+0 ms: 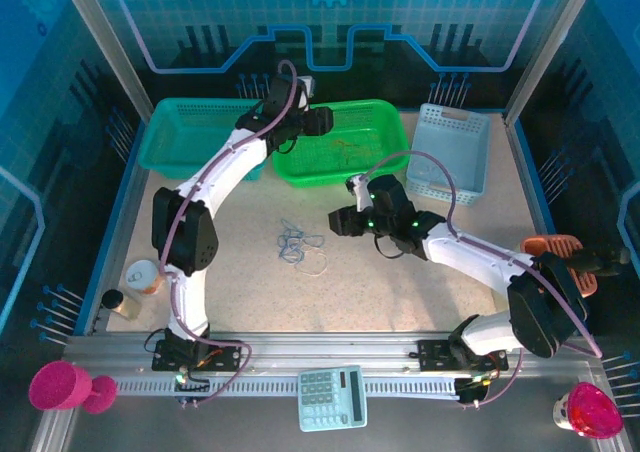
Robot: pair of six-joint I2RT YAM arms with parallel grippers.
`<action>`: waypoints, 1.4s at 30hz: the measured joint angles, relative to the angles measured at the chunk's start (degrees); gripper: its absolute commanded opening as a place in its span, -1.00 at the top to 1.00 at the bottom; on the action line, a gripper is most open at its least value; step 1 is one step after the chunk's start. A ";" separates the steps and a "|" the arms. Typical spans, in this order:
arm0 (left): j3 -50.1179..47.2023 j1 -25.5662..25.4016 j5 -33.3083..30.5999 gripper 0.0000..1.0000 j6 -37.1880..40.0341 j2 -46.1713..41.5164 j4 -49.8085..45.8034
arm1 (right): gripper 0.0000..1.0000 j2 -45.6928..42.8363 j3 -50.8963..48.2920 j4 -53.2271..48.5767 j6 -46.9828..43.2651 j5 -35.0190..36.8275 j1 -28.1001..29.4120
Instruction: Untangle the cables
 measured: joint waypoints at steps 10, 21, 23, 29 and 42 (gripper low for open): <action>-11.39 0.04 2.97 -0.99 -1.03 -11.63 0.48 | -0.01 -0.02 -2.01 -4.02 -3.72 1.20 1.07; -51.23 0.04 6.25 -0.99 -15.50 -39.80 8.94 | 0.03 8.07 -0.66 -7.23 -8.57 5.38 9.44; -56.06 0.11 6.16 -0.99 -17.88 -42.45 8.72 | 0.03 10.36 0.39 -8.22 -9.18 6.71 10.67; -60.54 0.90 5.84 -0.99 -22.10 -49.29 8.96 | 0.09 14.95 3.58 -8.39 -9.81 8.98 11.50; -60.54 1.16 5.40 -0.99 -24.59 -50.71 9.11 | 0.24 21.59 6.32 -7.78 -9.90 10.10 12.15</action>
